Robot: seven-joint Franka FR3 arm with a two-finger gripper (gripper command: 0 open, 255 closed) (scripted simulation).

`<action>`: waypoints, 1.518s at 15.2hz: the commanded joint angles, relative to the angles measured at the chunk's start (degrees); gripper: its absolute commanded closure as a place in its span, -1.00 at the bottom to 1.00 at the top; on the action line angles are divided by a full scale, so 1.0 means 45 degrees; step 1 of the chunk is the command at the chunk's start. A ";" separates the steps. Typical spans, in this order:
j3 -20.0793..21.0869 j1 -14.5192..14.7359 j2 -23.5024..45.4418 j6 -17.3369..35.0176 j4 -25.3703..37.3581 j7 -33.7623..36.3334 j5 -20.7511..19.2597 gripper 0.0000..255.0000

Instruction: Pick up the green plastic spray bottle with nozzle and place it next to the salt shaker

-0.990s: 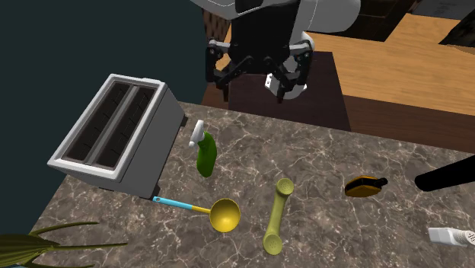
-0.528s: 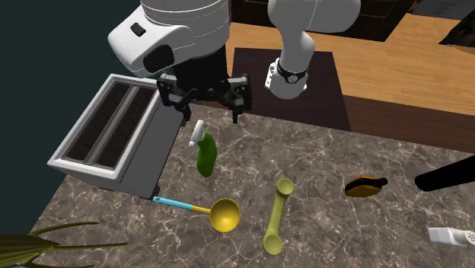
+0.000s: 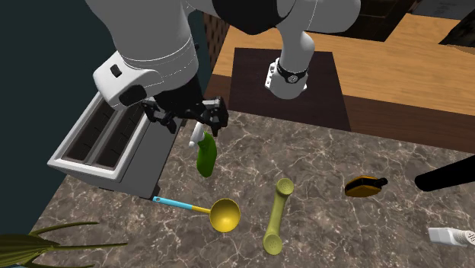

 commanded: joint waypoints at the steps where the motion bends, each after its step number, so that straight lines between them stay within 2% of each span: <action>1: -0.0032 0.0017 0.0147 0.0371 -0.0235 -0.0045 0.0065 -1.00; 10: -0.0058 0.0030 0.0271 0.0646 -0.0397 -0.0090 0.0122 -1.00; 11: -0.0058 0.0030 0.0271 0.0646 -0.0397 -0.0090 0.0122 1.00; 20: -0.0058 0.0030 0.0272 0.0648 -0.0398 -0.0090 0.0122 1.00; 23: 0.0004 0.0021 0.0063 0.0122 -0.0061 0.0010 0.0031 1.00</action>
